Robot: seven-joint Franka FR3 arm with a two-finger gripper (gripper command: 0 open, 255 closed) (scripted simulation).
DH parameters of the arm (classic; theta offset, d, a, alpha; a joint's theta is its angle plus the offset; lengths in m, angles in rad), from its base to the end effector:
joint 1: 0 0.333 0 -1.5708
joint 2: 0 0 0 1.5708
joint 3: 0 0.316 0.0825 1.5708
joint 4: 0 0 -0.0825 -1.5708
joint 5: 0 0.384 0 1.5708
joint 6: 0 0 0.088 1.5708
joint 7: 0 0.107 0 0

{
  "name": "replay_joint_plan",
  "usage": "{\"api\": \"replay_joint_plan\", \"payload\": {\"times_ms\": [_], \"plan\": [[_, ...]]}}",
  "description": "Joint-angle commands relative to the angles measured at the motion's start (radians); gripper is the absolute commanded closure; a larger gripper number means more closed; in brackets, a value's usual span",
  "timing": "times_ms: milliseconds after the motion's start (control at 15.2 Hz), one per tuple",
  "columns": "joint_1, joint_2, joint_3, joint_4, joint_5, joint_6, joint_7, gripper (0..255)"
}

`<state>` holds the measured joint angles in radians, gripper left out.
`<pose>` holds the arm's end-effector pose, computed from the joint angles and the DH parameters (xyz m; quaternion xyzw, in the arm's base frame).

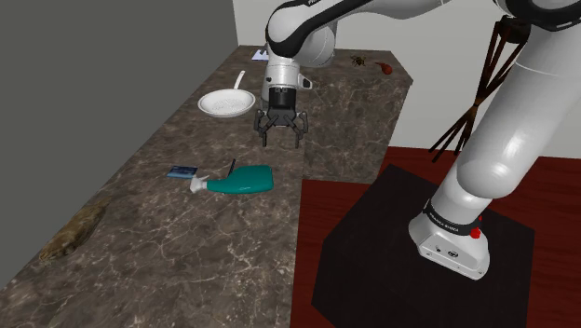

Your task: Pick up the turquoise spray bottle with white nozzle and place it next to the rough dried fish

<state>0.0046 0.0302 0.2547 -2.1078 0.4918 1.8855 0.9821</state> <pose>0.4970 0.1677 0.3923 -0.8627 0.4366 0.2295 0.1111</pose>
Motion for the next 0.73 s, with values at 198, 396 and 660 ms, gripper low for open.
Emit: {"api": "replay_joint_plan", "payload": {"times_ms": [198,396,660], "plan": [[0.001,0.001,0.001,-0.005,0.001,0.007,-0.001,0],[0.001,0.001,0.001,-0.005,0.001,0.006,-0.001,255],[0.001,0.001,0.001,-0.005,0.001,0.006,-0.001,255]]}}
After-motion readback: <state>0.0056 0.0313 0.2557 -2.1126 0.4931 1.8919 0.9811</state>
